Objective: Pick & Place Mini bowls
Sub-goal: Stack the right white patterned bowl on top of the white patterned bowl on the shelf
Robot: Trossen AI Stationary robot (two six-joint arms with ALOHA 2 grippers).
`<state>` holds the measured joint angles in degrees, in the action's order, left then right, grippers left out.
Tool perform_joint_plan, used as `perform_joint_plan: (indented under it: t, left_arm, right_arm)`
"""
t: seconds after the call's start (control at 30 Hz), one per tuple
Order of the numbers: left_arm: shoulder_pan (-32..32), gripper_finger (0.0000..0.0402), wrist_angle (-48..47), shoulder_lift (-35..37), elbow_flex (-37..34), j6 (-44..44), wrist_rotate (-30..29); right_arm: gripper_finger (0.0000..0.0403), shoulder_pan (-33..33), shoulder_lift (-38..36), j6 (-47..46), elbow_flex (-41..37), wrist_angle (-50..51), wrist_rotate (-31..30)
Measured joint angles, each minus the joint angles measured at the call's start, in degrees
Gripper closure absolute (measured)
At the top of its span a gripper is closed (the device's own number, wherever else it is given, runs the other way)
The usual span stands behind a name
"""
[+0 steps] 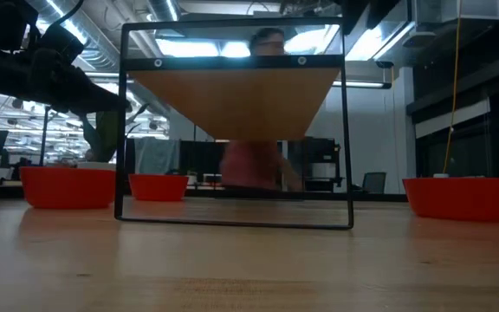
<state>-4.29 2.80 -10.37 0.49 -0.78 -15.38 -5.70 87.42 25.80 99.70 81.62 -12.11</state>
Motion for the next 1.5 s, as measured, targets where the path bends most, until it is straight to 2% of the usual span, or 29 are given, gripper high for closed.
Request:
perform_joint_plan:
  t: [0.17,0.33,0.63,0.8,1.17,1.5]
  left_arm:
    - [0.0,0.0398,0.0,0.0,0.0,0.0,0.0]
    - [0.0,0.0398,0.0,0.0,0.0,0.0,0.0]
    - [0.0,0.0398,0.0,0.0,0.0,0.0,0.0]
    - [0.0,0.0398,0.0,0.0,0.0,0.0,0.0]
    - [0.0,0.0398,0.0,0.0,0.0,0.0,0.0]
    - [0.0,0.0398,0.0,0.0,0.0,0.0,0.0]
  right_arm:
    - [0.0202,-3.5,0.1,-5.9,0.0,0.0,6.4]
    - [0.0202,-7.5,0.2,-12.4,0.0,0.2,7.4]
    - [0.0202,-13.0,2.2,-22.1,0.0,1.2,14.0]
    - [0.0202,-16.5,3.7,-24.1,-0.5,0.8,14.3]
    - [0.0202,-24.3,3.8,-24.5,-13.1,-9.8,14.3]
    - [0.0202,-28.8,3.8,-31.4,-21.1,-18.5,14.3]
